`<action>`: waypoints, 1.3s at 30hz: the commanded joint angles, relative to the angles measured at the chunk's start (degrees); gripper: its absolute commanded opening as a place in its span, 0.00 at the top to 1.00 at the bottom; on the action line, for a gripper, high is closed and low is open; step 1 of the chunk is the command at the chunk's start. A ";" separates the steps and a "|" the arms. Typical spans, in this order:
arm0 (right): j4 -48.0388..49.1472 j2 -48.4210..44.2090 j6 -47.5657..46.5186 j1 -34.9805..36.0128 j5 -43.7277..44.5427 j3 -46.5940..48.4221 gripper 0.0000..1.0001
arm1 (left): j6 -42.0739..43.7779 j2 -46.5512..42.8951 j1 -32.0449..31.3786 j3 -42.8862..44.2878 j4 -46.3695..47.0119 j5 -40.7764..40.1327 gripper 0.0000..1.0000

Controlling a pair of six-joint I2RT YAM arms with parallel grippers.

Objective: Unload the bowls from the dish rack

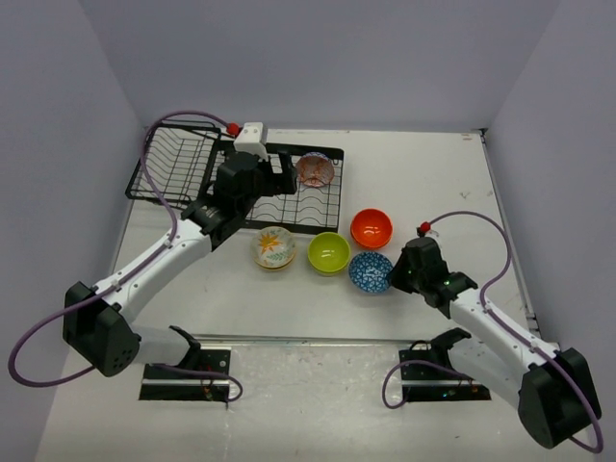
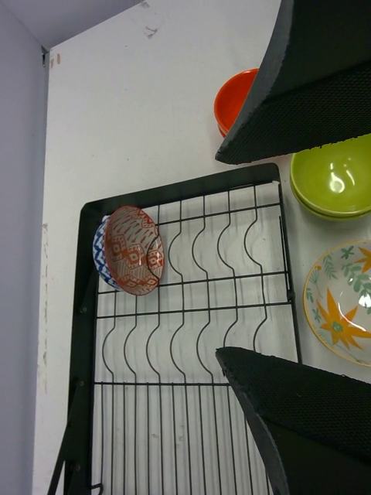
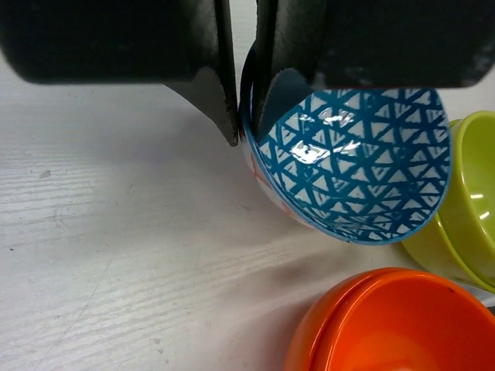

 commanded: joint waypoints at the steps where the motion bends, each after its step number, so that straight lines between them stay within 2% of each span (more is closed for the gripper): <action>1: 4.15 -0.02 2.18 1.15 2.28 0.89 0.84 | -1.10 0.57 1.15 3.46 2.77 1.68 0.00; 7: 0.38 -4.23 1.74 1.59 3.24 2.02 0.61 | -1.10 1.62 2.38 3.19 3.47 3.17 0.00; 10: -3.75 -7.66 1.04 1.59 4.30 4.04 0.57 | -0.93 2.76 2.91 3.02 4.70 4.93 0.00; 12: -8.05 -12.04 0.42 1.59 6.83 6.06 0.49 | 1.70 5.04 3.00 4.59 4.44 6.95 0.00; 15: -13.33 -18.81 -0.80 1.50 8.78 9.49 0.41 | 10.65 10.40 2.82 8.89 2.94 8.19 0.00; 16: -14.04 -20.39 -2.29 1.50 8.96 10.28 0.36 | 16.33 11.72 2.82 9.78 2.68 8.45 0.00; 19: -15.36 -25.50 -4.40 1.50 6.78 12.92 0.23 | 26.01 15.76 2.82 11.45 5.04 9.59 0.00; 20: -15.10 -26.47 -5.02 1.50 5.72 13.36 0.22 | 33.45 17.51 2.73 11.45 8.62 12.29 0.00; 22: -14.84 -28.32 -5.99 1.50 4.22 14.50 0.20 | 42.78 19.80 2.56 13.28 9.88 14.94 0.00; 26: -16.41 -28.41 -8.71 1.50 1.67 17.40 0.20 | 54.40 29.10 2.47 22.60 0.69 17.05 0.00; 28: -16.59 -28.32 -9.94 1.50 1.49 18.02 0.20 | 59.16 31.49 2.29 25.50 0.31 17.07 0.00; 32: -16.07 -27.80 -11.88 1.50 0.08 19.95 0.19 | 65.68 38.08 2.38 28.59 1.18 16.71 0.00; 34: -16.15 -27.79 -12.59 1.50 -0.36 20.66 0.19 | 69.10 42.11 2.38 31.30 0.49 14.10 0.00; 39: -14.40 -28.67 -14.08 1.41 -2.02 20.75 0.18 | 73.07 45.74 2.38 32.02 3.98 15.13 0.00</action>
